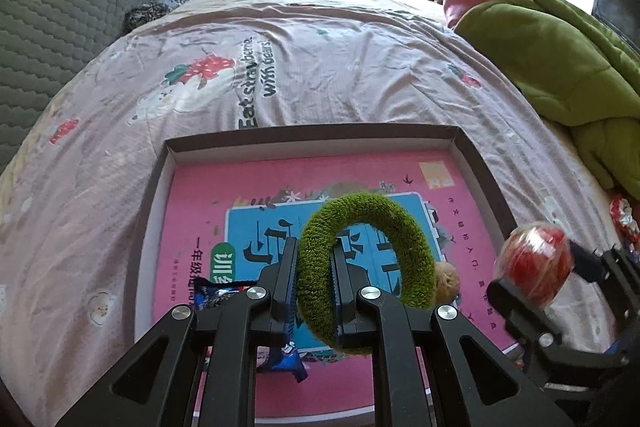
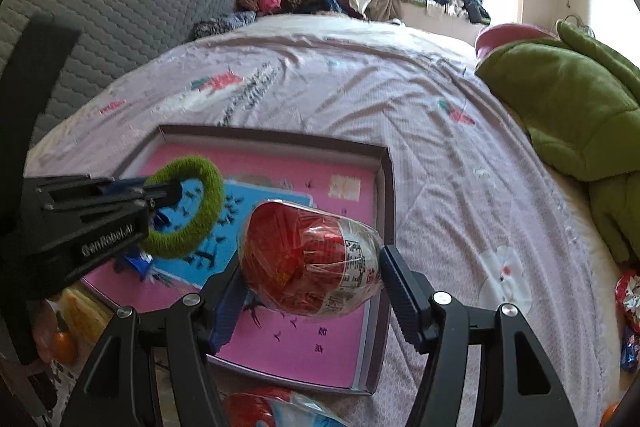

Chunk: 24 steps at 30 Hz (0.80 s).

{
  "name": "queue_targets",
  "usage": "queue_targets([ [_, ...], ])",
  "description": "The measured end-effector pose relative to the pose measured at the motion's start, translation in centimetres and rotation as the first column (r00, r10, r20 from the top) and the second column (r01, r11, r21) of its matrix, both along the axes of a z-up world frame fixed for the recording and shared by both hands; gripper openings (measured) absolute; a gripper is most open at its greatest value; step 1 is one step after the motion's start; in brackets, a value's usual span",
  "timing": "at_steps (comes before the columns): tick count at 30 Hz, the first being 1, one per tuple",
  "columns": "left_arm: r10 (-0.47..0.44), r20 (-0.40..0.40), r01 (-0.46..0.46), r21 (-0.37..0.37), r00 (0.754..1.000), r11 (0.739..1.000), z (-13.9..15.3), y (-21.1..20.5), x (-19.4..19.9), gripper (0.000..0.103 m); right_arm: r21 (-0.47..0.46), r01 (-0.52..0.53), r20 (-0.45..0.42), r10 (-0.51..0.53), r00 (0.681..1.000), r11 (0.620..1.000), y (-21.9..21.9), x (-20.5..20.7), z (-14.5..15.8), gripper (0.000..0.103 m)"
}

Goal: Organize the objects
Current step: 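Lift and carry the green ring and red egg over the box with both tools, then release the green ring into the box with the left tool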

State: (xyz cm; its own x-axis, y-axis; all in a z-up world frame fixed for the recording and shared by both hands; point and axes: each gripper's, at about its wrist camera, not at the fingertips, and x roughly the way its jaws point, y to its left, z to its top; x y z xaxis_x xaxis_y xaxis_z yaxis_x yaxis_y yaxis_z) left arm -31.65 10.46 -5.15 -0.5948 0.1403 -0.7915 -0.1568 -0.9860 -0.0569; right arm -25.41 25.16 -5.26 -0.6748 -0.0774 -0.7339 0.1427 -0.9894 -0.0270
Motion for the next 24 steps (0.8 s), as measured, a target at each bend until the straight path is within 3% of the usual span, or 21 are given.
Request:
queue_targets([
  [14, 0.014, 0.072, -0.014, -0.005, 0.997, 1.000, -2.1, 0.1, -1.7, 0.017, 0.041, -0.020, 0.099, 0.016, 0.995, 0.999, -0.6, -0.5, -2.9, 0.065],
  [24, 0.002, 0.090, -0.001, -0.018, 0.996, 1.000, -3.1, 0.3, -2.1, 0.017, 0.051, -0.020, 0.108, 0.014, 0.994, 0.998, -0.6, -0.7, -3.3, 0.065],
])
